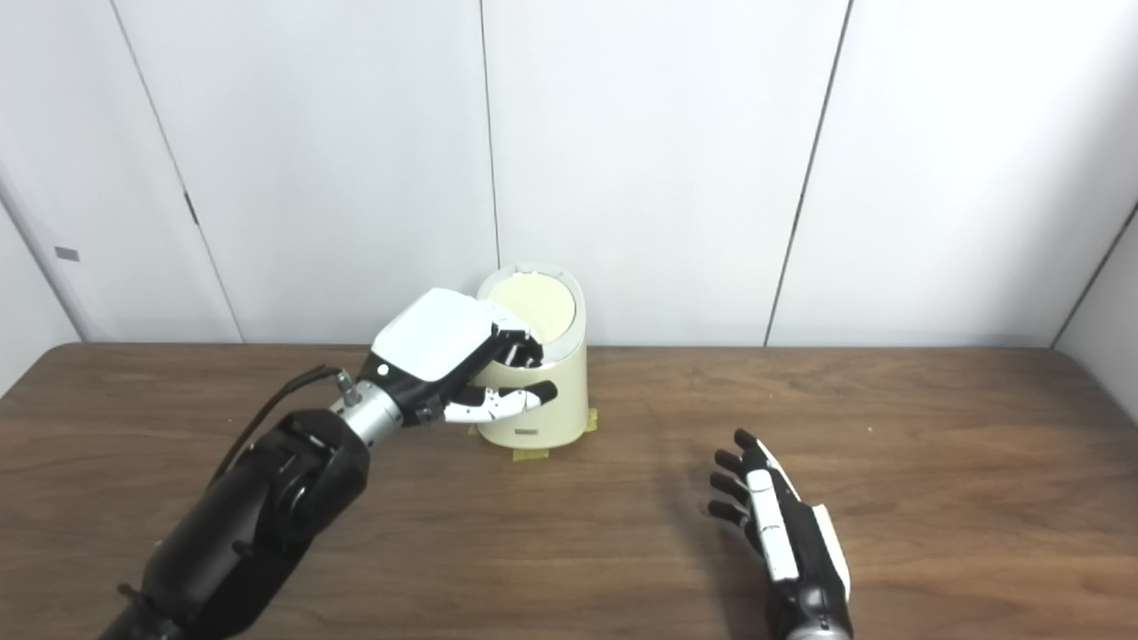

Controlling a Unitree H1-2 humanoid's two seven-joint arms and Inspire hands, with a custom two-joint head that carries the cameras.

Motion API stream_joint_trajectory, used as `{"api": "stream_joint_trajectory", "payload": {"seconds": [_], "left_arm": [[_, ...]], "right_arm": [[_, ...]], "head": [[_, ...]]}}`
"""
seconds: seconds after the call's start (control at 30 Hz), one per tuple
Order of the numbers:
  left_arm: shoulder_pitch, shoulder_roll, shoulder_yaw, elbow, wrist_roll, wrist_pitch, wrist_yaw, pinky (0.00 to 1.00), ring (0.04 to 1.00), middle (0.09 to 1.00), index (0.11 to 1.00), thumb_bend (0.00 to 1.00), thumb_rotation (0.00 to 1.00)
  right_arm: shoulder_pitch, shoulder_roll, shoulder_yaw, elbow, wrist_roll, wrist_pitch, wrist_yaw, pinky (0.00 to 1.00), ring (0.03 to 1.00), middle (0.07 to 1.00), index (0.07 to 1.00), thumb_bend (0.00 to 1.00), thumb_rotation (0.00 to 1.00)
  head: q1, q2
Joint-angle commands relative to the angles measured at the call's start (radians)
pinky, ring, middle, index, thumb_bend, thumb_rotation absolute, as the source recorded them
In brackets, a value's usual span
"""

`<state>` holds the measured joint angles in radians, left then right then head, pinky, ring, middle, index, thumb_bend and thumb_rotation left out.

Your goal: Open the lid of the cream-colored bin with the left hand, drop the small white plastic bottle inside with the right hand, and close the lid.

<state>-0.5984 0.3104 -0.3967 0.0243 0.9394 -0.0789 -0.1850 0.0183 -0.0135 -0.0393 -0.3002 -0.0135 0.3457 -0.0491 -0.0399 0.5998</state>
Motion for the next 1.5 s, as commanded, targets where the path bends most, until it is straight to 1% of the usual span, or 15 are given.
{"api": "stream_joint_trajectory", "payload": {"seconds": [0.0, 0.1, 0.33, 0.4, 0.5, 0.6, 0.67, 0.77, 0.8, 0.87, 0.9, 1.07, 1.23, 1.4, 1.47], "left_arm": [[-0.051, -0.013, 0.051, -0.059, -0.022, 0.014, 0.052, 0.66, 0.747, 0.732, 0.691, 0.43, 0.87], [-0.037, -0.029, 0.098, -0.114, -0.061, 0.041, 0.028, 0.63, 0.752, 0.747, 0.703, 0.41, 0.88], [0.035, -0.042, 0.175, -0.248, -0.162, 0.099, -0.016, 0.68, 0.784, 0.781, 0.742, 0.42, 0.89], [0.066, -0.051, 0.192, -0.283, -0.193, 0.130, -0.031, 0.68, 0.795, 0.790, 0.750, 0.42, 0.89], [0.112, -0.067, 0.219, -0.325, -0.244, 0.173, -0.048, 0.68, 0.802, 0.792, 0.753, 0.40, 0.84], [0.184, -0.090, 0.263, -0.366, -0.321, 0.220, -0.051, 0.74, 0.837, 0.813, 0.770, 0.39, 0.81], [0.219, -0.106, 0.291, -0.385, -0.370, 0.243, -0.047, 0.75, 0.830, 0.811, 0.772, 0.39, 0.78], [0.278, -0.138, 0.346, -0.408, -0.478, 0.288, -0.042, 0.75, 0.805, 0.790, 0.782, 0.34, 0.72], [0.302, -0.144, 0.364, -0.412, -0.507, 0.309, -0.042, 0.76, 0.800, 0.787, 0.786, 0.32, 0.72], [0.343, -0.150, 0.388, -0.416, -0.550, 0.334, -0.042, 0.75, 0.797, 0.794, 0.801, 0.31, 0.82], [0.355, -0.153, 0.396, -0.419, -0.567, 0.346, -0.041, 0.75, 0.798, 0.797, 0.805, 0.31, 0.85], [0.438, -0.173, 0.452, -0.407, -0.705, 0.337, -0.020, 0.78, 0.807, 0.825, 0.836, 0.35, 0.98], [0.499, -0.197, 0.503, -0.403, -0.803, 0.348, 0.016, 0.82, 0.823, 0.839, 0.850, 0.38, 0.99], [0.549, -0.207, 0.520, -0.402, -0.876, 0.337, 0.034, 0.85, 0.845, 0.850, 0.863, 0.38, 1.00], [0.561, -0.210, 0.520, -0.403, -0.903, 0.338, 0.037, 0.87, 0.862, 0.864, 0.874, 0.36, 1.00]], "right_arm": [[-0.023, -0.001, -0.002, -0.036, 0.005, -0.018, 0.006, 0.74, 0.819, 0.845, 0.893, 0.55, 0.93], [-0.023, -0.003, 0.002, -0.045, 0.002, -0.013, 0.008, 0.74, 0.818, 0.846, 0.883, 0.55, 0.92], [-0.024, -0.004, 0.004, -0.057, -0.003, 0.000, 0.008, 0.73, 0.814, 0.839, 0.865, 0.54, 0.90], [-0.024, -0.005, 0.005, -0.062, -0.005, 0.007, 0.009, 0.73, 0.815, 0.840, 0.864, 0.54, 0.91], [-0.023, -0.004, 0.006, -0.072, -0.005, 0.017, 0.009, 0.73, 0.816, 0.841, 0.862, 0.55, 0.91], [-0.022, -0.006, 0.007, -0.079, -0.004, 0.016, 0.010, 0.73, 0.815, 0.840, 0.860, 0.55, 0.91], [-0.022, -0.009, 0.006, -0.081, -0.002, 0.010, 0.013, 0.74, 0.815, 0.840, 0.860, 0.55, 0.91], [-0.020, -0.010, 0.004, -0.088, 0.006, -0.001, 0.016, 0.73, 0.809, 0.838, 0.857, 0.55, 0.90], [-0.020, -0.007, 0.002, -0.091, 0.010, -0.005, 0.015, 0.73, 0.808, 0.837, 0.856, 0.55, 0.90], [-0.019, -0.004, -0.002, -0.090, 0.020, -0.019, 0.015, 0.73, 0.810, 0.837, 0.848, 0.53, 0.86], [-0.018, -0.004, -0.004, -0.090, 0.023, -0.024, 0.014, 0.73, 0.811, 0.837, 0.847, 0.52, 0.85], [-0.010, -0.002, -0.010, -0.093, 0.028, -0.053, 0.009, 0.72, 0.811, 0.831, 0.834, 0.53, 0.82], [0.000, 0.001, -0.029, -0.090, 0.043, -0.076, 0.002, 0.72, 0.813, 0.835, 0.856, 0.58, 0.82], [0.007, -0.009, -0.042, -0.078, 0.034, -0.100, -0.002, 0.74, 0.826, 0.846, 0.873, 0.55, 0.85], [0.011, -0.015, -0.044, -0.073, 0.030, -0.109, -0.001, 0.76, 0.837, 0.859, 0.873, 0.54, 0.86]], "head": [[-0.001, 0.000], [0.000, 0.000], [0.000, 0.001], [-0.001, 0.000], [-0.002, 0.002], [-0.002, 0.005], [-0.002, 0.005], [0.000, 0.010], [0.000, 0.011], [-0.001, 0.014], [0.000, 0.014], [0.000, 0.018], [0.000, 0.021], [0.004, 0.024], [0.004, 0.026]]}}
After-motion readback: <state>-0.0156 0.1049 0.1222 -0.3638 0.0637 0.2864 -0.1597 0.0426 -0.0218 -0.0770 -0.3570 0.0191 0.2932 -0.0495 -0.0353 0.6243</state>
